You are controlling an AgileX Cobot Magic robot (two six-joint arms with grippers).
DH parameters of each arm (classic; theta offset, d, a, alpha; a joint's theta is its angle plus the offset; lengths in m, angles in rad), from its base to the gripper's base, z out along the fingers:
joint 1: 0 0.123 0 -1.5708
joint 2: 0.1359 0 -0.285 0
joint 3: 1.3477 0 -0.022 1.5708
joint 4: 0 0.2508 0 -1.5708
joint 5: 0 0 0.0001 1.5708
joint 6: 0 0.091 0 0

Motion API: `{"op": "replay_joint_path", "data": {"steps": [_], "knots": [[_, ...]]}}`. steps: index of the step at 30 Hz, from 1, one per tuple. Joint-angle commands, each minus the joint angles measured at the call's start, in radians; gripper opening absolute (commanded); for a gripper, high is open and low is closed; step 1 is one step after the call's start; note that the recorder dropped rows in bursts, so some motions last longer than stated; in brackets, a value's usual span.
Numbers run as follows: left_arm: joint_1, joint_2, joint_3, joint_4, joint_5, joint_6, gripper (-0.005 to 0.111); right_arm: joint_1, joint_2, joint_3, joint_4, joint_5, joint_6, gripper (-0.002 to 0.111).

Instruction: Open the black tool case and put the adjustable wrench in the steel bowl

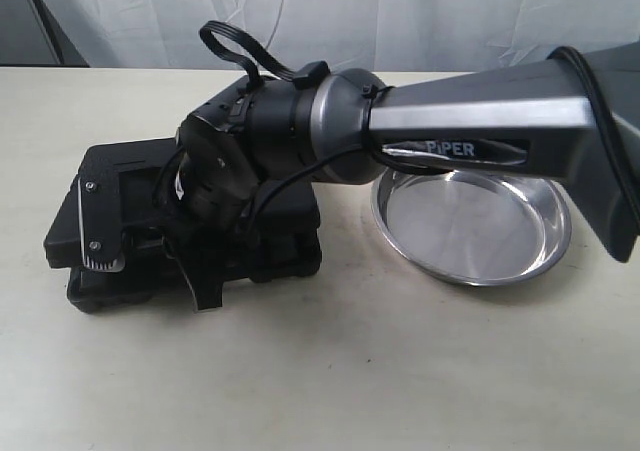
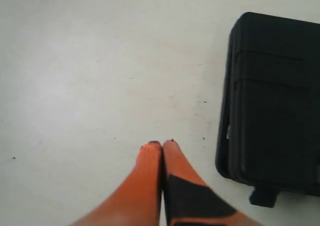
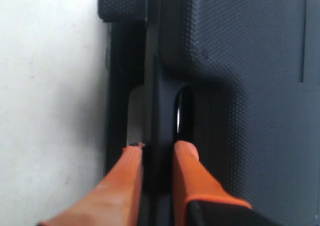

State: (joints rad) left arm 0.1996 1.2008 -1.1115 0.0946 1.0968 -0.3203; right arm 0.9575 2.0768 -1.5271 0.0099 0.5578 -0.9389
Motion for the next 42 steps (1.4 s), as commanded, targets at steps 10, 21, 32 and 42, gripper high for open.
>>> {"op": "replay_joint_path", "data": {"steps": [10,21,32,42], "knots": [[0.213,0.278,0.008,-0.606,0.076,0.514,0.000,-0.001,-0.021,-0.005,-0.010,-0.047,-0.002,-0.001],[0.269,0.452,0.107,-0.609,0.030,0.512,0.000,-0.001,-0.021,-0.005,-0.010,-0.045,-0.002,-0.001],[0.269,0.567,0.181,-0.707,-0.026,0.580,0.000,-0.001,-0.021,-0.005,-0.010,-0.047,-0.002,-0.001],[0.269,0.638,0.189,-0.815,-0.025,0.669,0.000,-0.001,-0.021,-0.005,-0.010,-0.047,-0.002,-0.001]]}}
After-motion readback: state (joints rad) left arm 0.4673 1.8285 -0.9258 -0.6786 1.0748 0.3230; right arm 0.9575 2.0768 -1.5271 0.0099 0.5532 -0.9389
